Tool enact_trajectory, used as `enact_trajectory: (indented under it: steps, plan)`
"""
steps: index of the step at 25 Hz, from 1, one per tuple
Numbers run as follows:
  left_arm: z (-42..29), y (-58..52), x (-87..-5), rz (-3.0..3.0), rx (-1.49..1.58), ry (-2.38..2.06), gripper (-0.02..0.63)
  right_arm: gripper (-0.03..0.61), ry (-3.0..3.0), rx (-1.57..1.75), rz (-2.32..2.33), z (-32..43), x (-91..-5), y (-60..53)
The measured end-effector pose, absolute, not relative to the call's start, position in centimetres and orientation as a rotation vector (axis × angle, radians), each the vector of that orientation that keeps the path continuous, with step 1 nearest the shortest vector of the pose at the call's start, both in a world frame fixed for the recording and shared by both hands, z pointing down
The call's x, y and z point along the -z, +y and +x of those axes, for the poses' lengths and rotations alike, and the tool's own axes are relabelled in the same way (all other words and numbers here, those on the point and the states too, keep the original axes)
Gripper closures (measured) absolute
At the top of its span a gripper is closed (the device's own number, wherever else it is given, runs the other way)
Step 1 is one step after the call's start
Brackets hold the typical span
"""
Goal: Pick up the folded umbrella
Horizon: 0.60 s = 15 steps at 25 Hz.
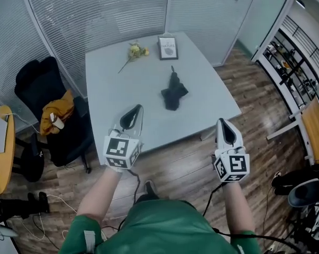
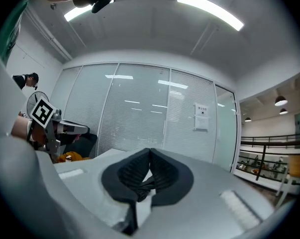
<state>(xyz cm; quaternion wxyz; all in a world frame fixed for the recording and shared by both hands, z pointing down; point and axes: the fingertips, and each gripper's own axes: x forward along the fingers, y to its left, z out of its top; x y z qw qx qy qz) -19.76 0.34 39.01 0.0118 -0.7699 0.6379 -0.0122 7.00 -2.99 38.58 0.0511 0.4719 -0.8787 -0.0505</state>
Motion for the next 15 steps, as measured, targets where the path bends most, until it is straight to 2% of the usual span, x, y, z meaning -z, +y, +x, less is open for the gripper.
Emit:
enact_trajectory:
  steps: [6,15]
  plan:
    - [-22.2,-2.8,-40.2,-2.473,-0.020,1.985,0.598,0.575,-2.606,0.153,1.521,6.7,-38.2,-6.3]
    - [-21.3,-7.9,-43.2,-2.528,0.065,2.016,0.597,0.575,-2.640,0.081,1.460,5.4,-41.1,-11.1]
